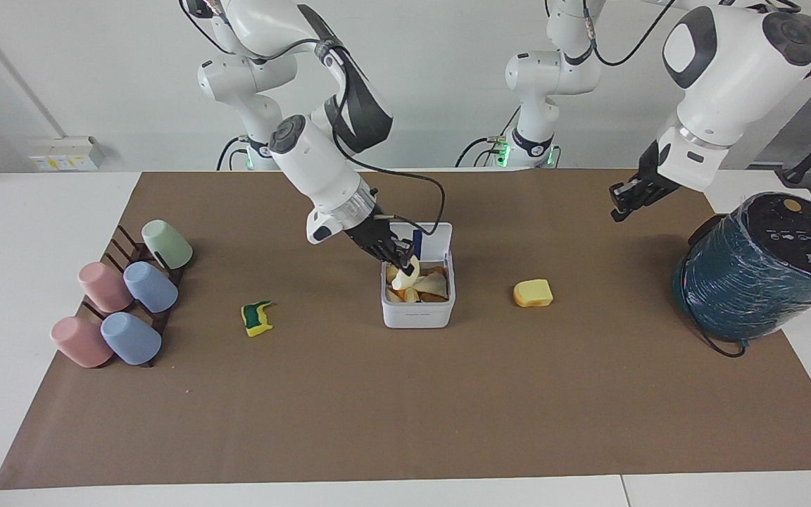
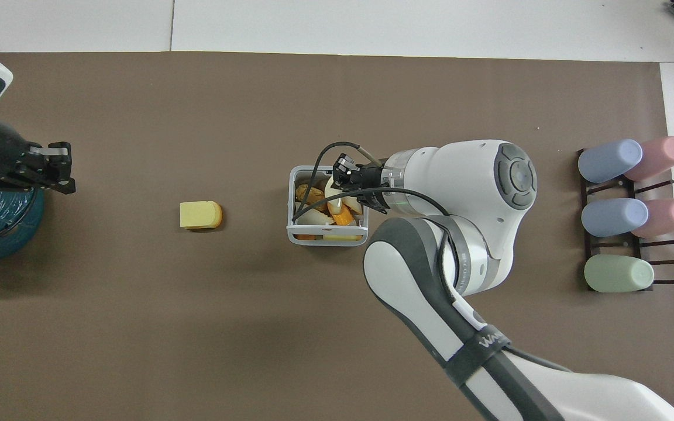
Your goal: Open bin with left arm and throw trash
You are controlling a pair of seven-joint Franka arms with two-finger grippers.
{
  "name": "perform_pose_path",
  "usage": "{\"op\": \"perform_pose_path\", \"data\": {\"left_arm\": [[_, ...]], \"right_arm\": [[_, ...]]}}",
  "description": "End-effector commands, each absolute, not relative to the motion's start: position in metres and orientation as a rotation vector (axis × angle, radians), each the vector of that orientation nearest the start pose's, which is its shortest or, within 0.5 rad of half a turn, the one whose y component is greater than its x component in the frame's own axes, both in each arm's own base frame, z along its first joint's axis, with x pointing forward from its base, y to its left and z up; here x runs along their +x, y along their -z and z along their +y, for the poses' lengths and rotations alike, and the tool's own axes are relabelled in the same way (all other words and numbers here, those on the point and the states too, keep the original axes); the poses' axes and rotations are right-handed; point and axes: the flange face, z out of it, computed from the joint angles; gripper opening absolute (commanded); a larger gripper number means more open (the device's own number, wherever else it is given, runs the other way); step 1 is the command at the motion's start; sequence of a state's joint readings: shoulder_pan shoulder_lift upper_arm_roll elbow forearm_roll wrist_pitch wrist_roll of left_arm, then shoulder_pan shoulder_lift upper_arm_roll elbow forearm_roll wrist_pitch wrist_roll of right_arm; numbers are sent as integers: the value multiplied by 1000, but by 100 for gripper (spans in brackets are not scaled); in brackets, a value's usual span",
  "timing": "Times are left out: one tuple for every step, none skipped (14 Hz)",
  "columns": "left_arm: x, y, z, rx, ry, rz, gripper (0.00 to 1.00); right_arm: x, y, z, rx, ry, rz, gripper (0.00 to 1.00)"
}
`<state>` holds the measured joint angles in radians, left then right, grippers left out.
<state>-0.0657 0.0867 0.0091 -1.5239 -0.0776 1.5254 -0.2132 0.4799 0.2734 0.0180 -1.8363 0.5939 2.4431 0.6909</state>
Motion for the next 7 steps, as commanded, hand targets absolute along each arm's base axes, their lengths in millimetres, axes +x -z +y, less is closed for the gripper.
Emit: {"op": "perform_pose_path", "data": {"left_arm": [[562,-605,-27,-3150,-161,-158,8],[560,-609,-24,-3146,-147,-139,13],[559,-612,-15,-3137,-140,-132,19],[555,-617,-12,-3124,-136,-109,23],[551,-622,-6,-3098,-128,-70,24],[548,-627,5,-3088,-116,-20,24],[547,-628,18,-3090,-126,16,24]], "right_arm": [[573,-405,316,-2462,10,769,70],[572,-404,317,-2463,10,769,100],[572,-404,317,-2464,11,765,100],[573,-406,317,-2462,19,761,100],[574,-406,317,-2461,20,760,100],[574,-407,317,-2461,22,758,100],[574,-408,317,-2459,25,759,100]]}}
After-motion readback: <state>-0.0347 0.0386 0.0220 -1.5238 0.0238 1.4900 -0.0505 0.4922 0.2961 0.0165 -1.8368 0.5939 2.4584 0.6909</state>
